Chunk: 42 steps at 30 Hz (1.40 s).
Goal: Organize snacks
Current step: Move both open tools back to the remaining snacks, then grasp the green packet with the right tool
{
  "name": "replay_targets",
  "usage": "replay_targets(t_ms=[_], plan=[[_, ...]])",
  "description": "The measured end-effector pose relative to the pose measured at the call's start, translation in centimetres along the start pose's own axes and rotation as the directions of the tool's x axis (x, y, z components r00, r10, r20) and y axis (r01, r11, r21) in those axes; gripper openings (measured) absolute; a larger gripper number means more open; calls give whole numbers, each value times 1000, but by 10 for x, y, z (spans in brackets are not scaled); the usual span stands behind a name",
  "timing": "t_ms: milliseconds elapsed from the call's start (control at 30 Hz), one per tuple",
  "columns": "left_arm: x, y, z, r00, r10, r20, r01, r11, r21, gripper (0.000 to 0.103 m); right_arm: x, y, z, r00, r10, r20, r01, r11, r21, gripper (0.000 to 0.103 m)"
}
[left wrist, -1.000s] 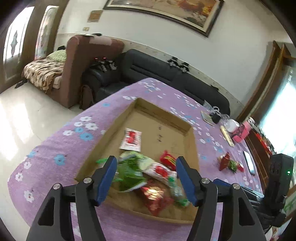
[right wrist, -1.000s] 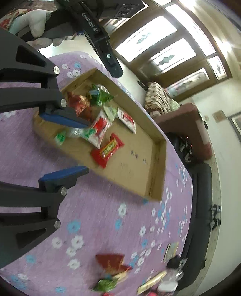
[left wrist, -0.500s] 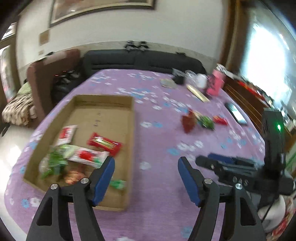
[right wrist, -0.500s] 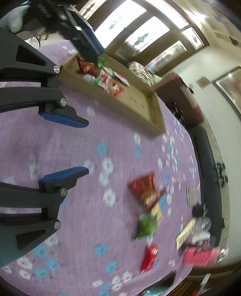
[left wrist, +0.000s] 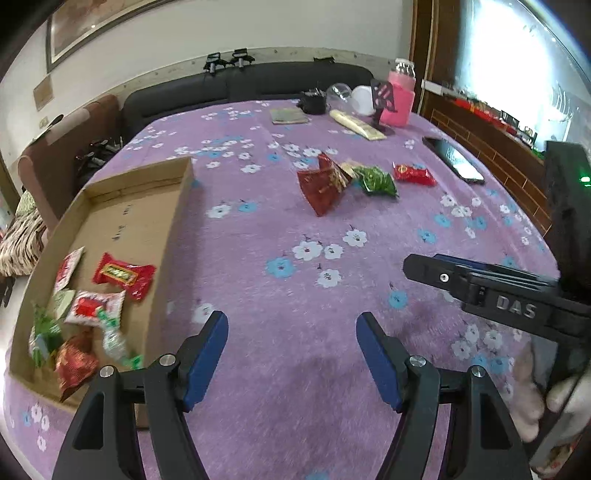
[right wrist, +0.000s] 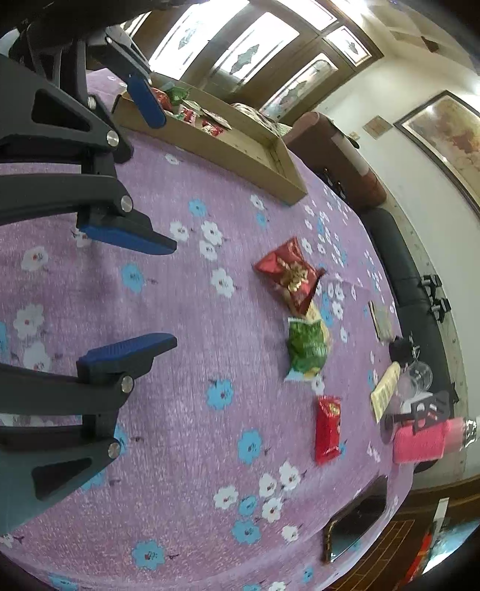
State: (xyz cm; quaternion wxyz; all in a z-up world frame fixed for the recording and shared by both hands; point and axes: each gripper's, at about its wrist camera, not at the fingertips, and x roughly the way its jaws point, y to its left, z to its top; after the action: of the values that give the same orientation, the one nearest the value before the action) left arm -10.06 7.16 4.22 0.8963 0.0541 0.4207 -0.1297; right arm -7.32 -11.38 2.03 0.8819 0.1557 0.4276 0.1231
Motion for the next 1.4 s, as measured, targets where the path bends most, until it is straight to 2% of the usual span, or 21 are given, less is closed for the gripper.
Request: replay_targets(t_ms=[300,533,600,667,767,833,933,1033,1167,1300,1367,1400], plan=[[26,-12,12,999,-11,-32,11,1000,7,75,-7,-13,5,1000,-9,19,9,1000,24,43],[41,-8,7,996,-45,-83,42,998,-36,76,-8,-22,16,999,-33,23,33,999,27,43],[41,-3,8,995,-61,-80,56,997,-62,85,-6,-25,20,999,-33,23,32,999,39,43],[42,0,8,993,-84,-79,77,994,-80,90,-6,-28,25,999,-30,25,29,998,50,43],[45,-3,8,991,-100,-91,95,993,-66,101,-4,-30,37,998,-45,43,43,998,49,43],[48,-10,9,990,-83,-112,81,996,-31,103,-1,-31,49,996,-63,69,61,997,36,43],[52,-22,8,990,-18,-139,23,999,38,103,11,-34,69,992,-94,83,92,995,28,43],[51,-21,8,991,-27,-134,32,999,31,103,29,-37,89,991,-102,81,100,995,28,43],[51,-21,8,992,-27,-126,31,999,31,103,56,-37,112,985,-161,64,161,987,10,46],[53,-18,9,993,-24,-112,26,999,21,103,80,-36,117,984,-177,10,177,984,-4,48],[53,-18,9,993,-23,-112,26,999,21,103,82,-32,115,983,-183,18,184,983,-23,48],[52,-18,9,993,-23,-112,25,999,22,103,83,-29,113,983,-182,12,182,983,-32,45]])
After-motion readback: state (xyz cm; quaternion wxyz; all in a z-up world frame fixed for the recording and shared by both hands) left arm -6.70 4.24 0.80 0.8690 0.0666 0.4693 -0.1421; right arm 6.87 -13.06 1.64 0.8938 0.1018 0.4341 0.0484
